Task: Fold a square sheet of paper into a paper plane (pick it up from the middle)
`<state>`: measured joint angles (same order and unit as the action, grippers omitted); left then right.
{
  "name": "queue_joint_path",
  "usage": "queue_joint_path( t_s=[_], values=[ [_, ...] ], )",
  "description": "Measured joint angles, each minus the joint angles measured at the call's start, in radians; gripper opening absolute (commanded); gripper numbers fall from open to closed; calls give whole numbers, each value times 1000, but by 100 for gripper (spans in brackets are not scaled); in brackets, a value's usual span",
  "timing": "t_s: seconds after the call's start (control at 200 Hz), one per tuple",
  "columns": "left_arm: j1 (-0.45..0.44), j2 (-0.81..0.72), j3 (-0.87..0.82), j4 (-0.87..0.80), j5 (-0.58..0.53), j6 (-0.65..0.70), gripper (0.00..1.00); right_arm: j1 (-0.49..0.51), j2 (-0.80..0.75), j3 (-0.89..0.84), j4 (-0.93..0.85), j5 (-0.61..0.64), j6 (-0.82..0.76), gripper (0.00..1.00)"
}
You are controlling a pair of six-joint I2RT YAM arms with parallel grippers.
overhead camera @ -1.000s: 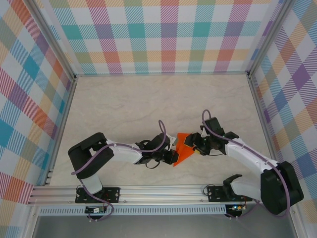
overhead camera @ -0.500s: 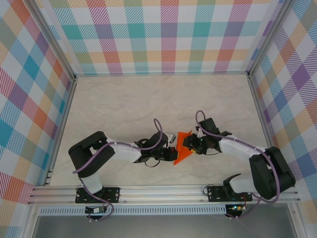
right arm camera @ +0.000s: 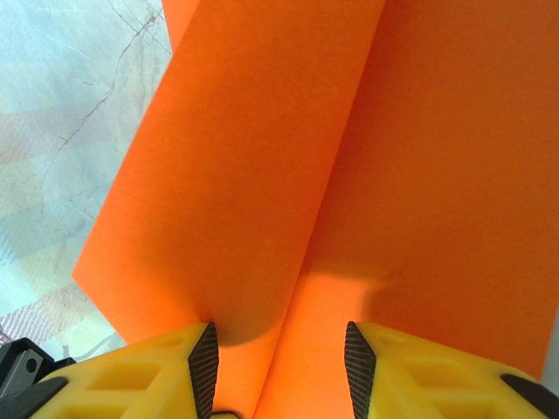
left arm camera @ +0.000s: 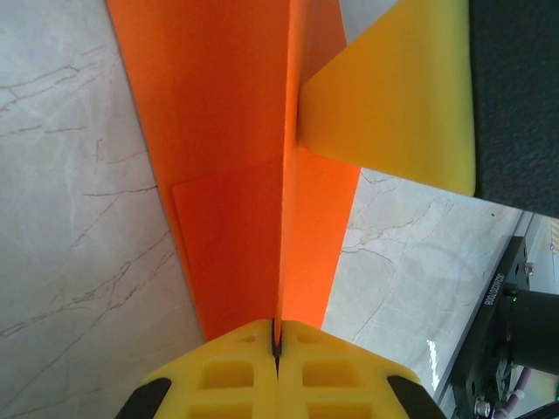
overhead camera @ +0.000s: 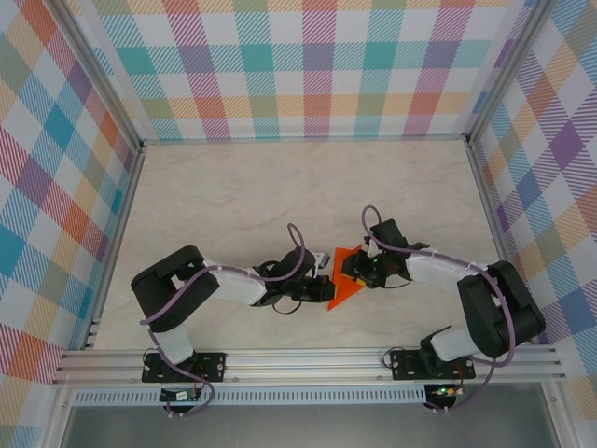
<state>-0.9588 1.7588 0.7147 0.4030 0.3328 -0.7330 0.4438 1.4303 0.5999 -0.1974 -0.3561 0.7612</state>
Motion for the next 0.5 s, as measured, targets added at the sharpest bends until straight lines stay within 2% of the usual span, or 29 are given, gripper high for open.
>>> queue_joint_path(
  t_s=[0.25, 0.5],
  values=[
    [1, -2, -32, 40, 8, -19, 35, 0, 44, 14, 4, -4, -4, 46],
    [6, -62, -54, 5, -10, -18, 41, 0, 66, 29, 21, -8, -4, 46]
  ],
)
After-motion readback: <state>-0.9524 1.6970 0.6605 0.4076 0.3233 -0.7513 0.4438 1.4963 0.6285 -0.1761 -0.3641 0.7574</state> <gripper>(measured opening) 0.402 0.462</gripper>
